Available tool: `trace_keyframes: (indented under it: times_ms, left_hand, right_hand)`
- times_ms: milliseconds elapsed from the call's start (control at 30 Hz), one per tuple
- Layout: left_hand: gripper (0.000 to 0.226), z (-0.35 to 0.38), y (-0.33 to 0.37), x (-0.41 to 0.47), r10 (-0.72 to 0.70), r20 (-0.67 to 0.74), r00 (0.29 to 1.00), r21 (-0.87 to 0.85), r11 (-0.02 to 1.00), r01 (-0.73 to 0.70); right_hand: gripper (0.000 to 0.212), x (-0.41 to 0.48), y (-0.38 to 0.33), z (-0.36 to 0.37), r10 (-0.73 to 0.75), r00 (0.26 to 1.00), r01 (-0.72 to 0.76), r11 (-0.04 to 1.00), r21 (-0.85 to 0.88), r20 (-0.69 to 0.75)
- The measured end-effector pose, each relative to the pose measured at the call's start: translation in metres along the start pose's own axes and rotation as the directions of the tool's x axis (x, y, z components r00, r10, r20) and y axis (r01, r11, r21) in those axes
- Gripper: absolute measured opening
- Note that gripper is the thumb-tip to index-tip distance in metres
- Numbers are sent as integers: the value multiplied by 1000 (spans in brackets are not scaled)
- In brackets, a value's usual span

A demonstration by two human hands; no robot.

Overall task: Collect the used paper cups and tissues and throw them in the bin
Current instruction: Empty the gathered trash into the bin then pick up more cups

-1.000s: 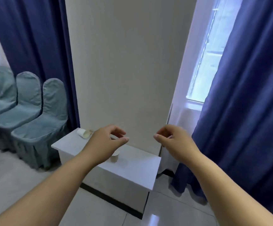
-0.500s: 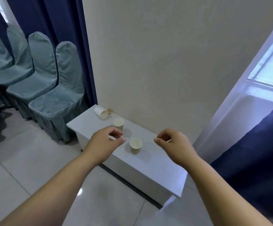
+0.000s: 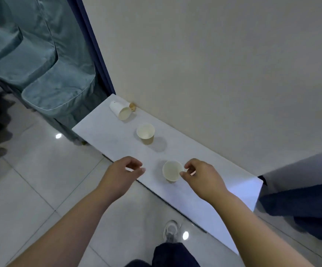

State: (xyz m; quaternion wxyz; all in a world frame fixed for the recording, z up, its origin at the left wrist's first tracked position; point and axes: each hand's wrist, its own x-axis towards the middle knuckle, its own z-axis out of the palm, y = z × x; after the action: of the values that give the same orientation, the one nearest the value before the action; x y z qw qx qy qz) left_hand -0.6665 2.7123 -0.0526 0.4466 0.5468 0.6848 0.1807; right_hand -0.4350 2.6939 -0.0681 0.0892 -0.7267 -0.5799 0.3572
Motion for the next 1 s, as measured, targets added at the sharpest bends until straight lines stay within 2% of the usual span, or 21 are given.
trace_keyframes:
  times_ms: [233, 400, 533, 667, 767, 867, 1000]
  left_hand:
    - [9, 6, -11, 82, -58, 36, 998, 61, 997, 56]
    - [22, 8, -30, 147, -80, 141, 987, 114, 991, 64]
    - [49, 10, -44, 201, -58, 242, 969, 189, 982, 12]
    - [86, 9, -58, 250, 15, 278, 961, 363, 924, -119]
    - [108, 9, -64, 282, 50, 306, 951, 431, 883, -186]
    - [119, 18, -67, 306, 106, 375, 921, 442, 853, -278]
    - [128, 32, -77, 327, 122, 452, 884, 406, 854, -326]
  right_hand:
    - [43, 69, 6, 33, 45, 991, -34, 996, -87, 126]
    - [66, 103, 10, 63, 121, 977, -83, 974, -210, 177]
    - [90, 123, 9, 90, 241, 958, -196, 946, -257, 158]
    - [105, 139, 5, 121, 371, 918, -322, 903, -285, 139]
    - [103, 149, -1, 141, 440, 886, -378, 868, -322, 145]
    - [86, 159, -4, 151, 483, 870, -422, 832, -361, 96]
    - [76, 170, -5, 152, 516, 856, -500, 836, -224, 14]
